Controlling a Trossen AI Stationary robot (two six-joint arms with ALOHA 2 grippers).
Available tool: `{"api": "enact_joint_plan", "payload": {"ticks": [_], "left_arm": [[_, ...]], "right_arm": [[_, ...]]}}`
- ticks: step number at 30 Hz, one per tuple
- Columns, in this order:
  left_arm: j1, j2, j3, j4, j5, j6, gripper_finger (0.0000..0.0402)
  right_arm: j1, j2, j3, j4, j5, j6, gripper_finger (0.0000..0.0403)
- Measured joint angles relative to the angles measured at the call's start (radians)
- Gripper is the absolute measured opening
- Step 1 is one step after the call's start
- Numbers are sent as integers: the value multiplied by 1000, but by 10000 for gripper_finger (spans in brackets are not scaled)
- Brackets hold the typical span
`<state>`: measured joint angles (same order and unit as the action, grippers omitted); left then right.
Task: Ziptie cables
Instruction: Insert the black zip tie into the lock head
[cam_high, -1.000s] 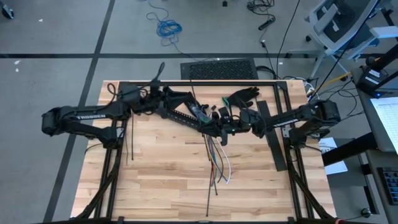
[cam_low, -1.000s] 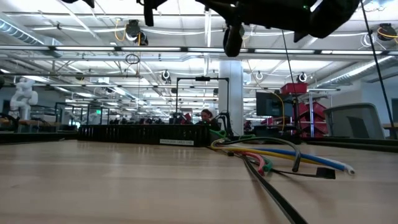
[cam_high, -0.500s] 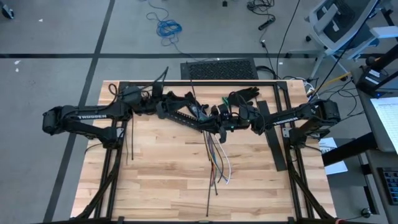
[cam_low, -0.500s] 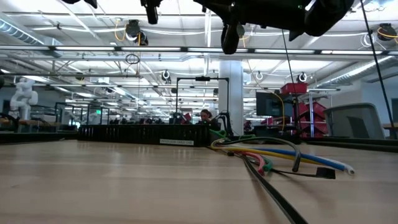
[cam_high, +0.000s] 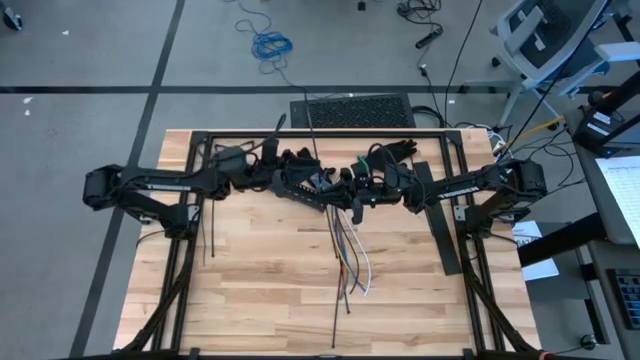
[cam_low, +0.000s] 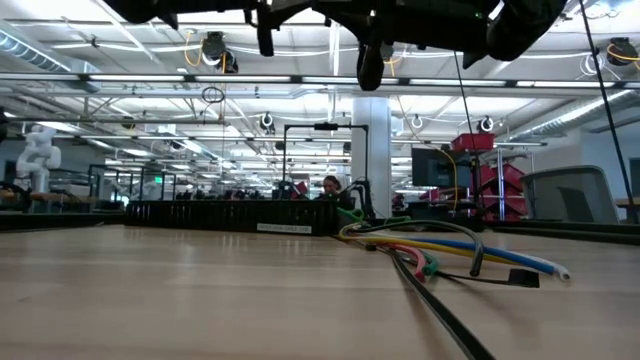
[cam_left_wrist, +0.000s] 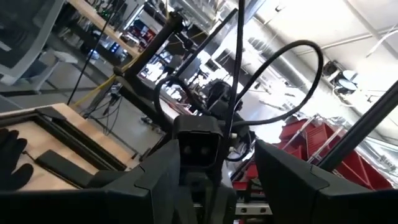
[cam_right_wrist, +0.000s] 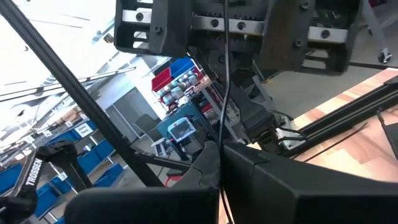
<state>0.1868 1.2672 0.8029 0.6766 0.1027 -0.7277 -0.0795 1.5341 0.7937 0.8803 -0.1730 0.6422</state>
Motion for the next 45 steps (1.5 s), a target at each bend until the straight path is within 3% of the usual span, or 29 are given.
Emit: {"api": "enact_joint_plan", "payload": {"ticks": [7,12,15,20,31,45], "left_arm": [[0,10,17,11,24,59,197],[1,8,17,14,42,63,167],[0,7,17,11,65,67,128],[11,7,17,-2,65,77,16],[16,7,17,-5,53,56,1],[16,7,17,-31,20,66,0]], "right_arm": [[-4,0,0,-14,14,-1,0],[-7,0,0,-16,15,-1,0],[-11,0,0,-17,15,-1,0],[-11,0,0,-17,15,-1,0],[-11,0,0,-17,17,30,6],[2,0,0,-7,17,143,176]]}}
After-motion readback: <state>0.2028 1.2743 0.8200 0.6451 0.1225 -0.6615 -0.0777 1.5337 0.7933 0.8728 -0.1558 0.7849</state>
